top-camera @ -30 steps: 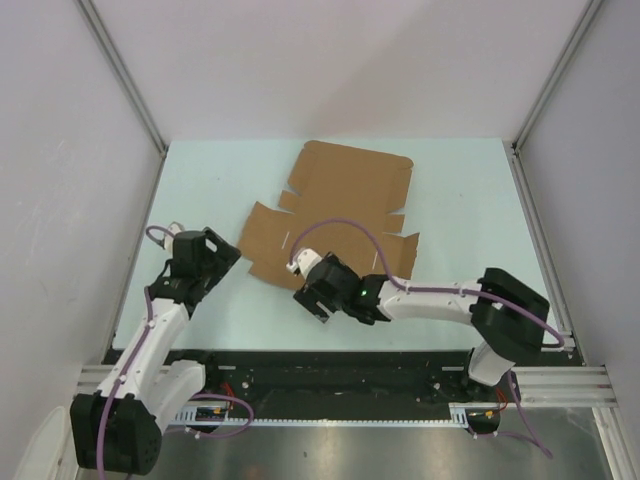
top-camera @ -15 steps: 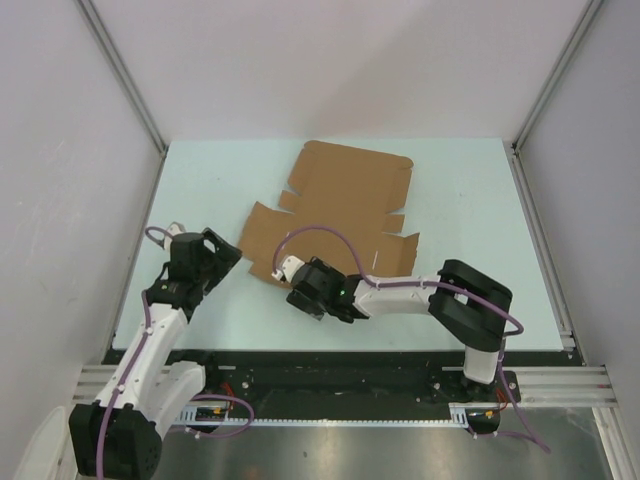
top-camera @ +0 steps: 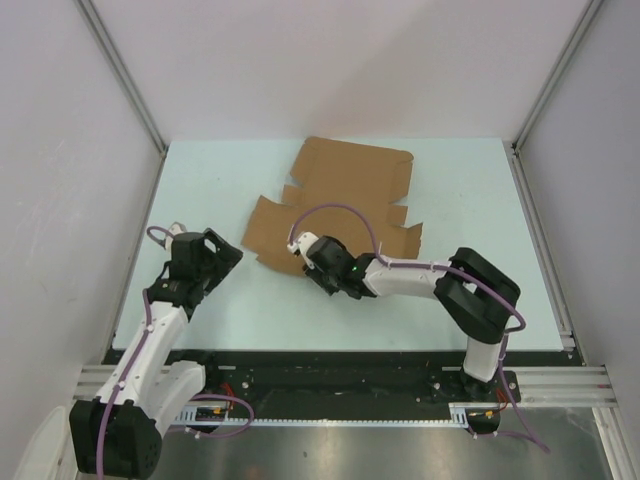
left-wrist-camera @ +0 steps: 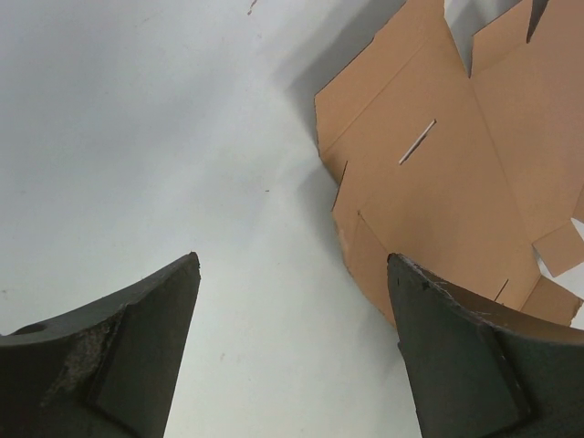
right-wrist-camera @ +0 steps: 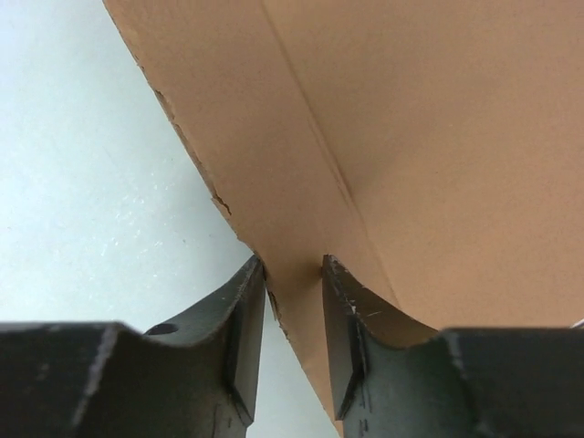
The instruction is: Fold the paper box
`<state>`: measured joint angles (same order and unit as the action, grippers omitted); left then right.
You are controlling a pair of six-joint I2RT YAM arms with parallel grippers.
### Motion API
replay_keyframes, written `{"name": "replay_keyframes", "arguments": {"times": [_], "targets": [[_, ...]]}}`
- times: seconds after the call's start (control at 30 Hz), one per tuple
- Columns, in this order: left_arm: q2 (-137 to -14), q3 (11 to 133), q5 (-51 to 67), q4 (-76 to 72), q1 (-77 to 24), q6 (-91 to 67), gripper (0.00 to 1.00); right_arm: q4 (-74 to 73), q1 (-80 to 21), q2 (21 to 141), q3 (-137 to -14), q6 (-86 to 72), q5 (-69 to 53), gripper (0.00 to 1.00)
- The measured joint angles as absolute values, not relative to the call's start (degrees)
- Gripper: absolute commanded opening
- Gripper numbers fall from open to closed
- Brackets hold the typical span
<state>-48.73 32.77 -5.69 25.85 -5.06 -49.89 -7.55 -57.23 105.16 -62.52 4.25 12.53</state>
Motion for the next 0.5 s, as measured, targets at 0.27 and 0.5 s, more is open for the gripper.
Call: {"name": "replay_keyframes", "arguments": {"times": [0.27,0.5], "targets": [[-48.75,32.77,-5.56,25.82,-5.06,-49.89,0.89,-8.91,-51.96,100.62,-62.70,1.37,6.09,0.19],[-49.87,32.77,-5.34,25.34,-5.04,-49.91,0.89,-11.77,-47.90,96.55,-62.70,-3.66,-2.48,0.07]]}}
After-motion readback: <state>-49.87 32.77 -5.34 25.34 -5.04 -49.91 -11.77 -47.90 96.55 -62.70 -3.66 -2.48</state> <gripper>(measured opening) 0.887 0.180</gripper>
